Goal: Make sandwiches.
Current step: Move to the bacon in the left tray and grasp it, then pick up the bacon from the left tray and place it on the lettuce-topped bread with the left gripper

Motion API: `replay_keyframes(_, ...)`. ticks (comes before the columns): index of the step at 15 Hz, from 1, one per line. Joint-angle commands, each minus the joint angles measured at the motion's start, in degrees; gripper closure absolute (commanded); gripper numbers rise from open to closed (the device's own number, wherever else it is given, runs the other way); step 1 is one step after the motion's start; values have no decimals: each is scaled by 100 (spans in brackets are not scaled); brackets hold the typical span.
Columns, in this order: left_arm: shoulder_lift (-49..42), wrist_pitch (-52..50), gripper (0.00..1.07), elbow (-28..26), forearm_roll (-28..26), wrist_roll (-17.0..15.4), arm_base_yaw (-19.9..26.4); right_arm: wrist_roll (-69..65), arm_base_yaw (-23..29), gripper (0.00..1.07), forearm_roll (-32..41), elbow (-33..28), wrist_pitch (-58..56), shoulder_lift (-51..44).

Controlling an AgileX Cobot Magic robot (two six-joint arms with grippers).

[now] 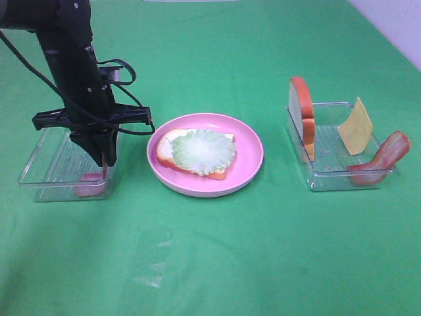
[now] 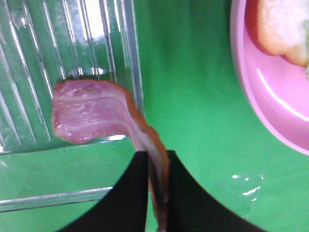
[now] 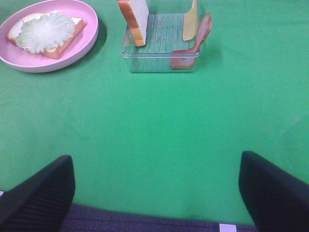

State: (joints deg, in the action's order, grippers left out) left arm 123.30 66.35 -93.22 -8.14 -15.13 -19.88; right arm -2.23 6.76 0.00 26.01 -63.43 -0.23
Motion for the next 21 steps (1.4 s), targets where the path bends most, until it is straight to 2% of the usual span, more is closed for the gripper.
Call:
replay_keyframes(1,0,63,107,40,0,6,-6,74,0,18,0,-23,23,-149)
replay_keyframes(6,-92,115,107,29,0,29,-6,74,0,18,0,-23,23,-149)
replay_keyframes(10,-344,498,107,-533,52,132,-6,74,0,18,0,-23,23,-149)
replay_keyframes(15,-395,900,107,-2040,-34,183,-29,74,0,18,0,-23,23,-149)
replay_keyframes(18,-395,831,107,-2246,-115,183,-29,74,0,18,0,-23,23,-149)
replay_keyframes(21,-275,625,107,-2246,-516,229,-29,74,0,18,0,-23,23,-149)
